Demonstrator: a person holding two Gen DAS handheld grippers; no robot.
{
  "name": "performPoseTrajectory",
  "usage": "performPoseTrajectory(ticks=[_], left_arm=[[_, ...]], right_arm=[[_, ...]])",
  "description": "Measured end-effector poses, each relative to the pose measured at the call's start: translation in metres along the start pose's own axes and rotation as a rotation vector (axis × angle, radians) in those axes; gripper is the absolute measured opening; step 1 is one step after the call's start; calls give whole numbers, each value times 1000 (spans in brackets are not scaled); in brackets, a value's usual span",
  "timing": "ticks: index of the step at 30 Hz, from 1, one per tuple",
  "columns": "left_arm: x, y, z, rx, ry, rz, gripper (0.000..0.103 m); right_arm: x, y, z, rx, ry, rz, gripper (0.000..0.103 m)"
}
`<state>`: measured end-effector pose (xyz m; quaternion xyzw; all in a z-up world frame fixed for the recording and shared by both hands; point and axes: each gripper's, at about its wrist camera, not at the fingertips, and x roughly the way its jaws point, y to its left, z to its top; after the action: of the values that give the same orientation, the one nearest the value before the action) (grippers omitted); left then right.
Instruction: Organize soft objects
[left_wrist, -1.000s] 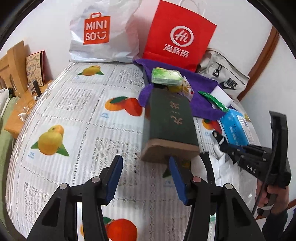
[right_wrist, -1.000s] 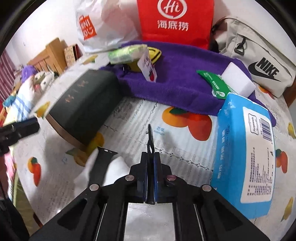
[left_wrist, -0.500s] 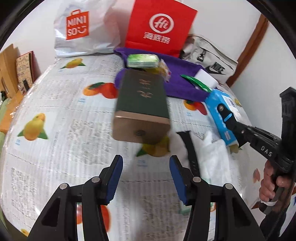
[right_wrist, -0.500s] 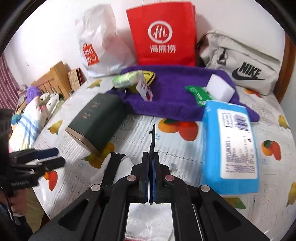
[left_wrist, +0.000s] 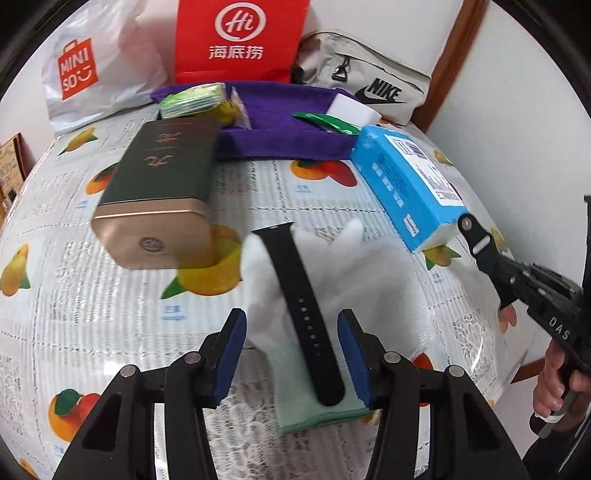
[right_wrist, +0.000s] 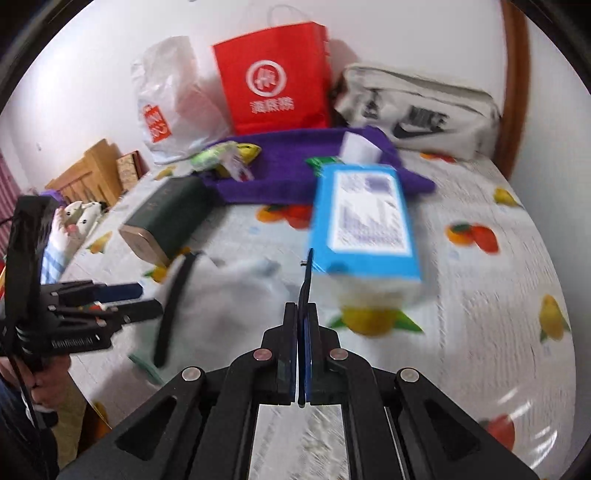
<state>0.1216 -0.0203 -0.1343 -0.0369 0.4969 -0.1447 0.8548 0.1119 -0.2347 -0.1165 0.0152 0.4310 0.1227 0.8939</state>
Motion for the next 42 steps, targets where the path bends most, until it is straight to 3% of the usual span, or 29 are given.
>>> performPoseTrajectory(ticks=[13, 17, 24, 42], left_arm=[[28, -13, 7, 30, 58, 58, 36], [34, -15, 8, 50, 52, 100, 23], [34, -12, 10, 40, 65, 96, 21], [-12, 9, -6, -6, -57, 23, 12]], right_arm=[[25, -23, -23, 67, 33, 24, 3], [30, -23, -26, 63, 45, 24, 3], [36, -23, -31, 70, 66, 34, 3], [23, -19, -31, 79, 50, 12, 3]])
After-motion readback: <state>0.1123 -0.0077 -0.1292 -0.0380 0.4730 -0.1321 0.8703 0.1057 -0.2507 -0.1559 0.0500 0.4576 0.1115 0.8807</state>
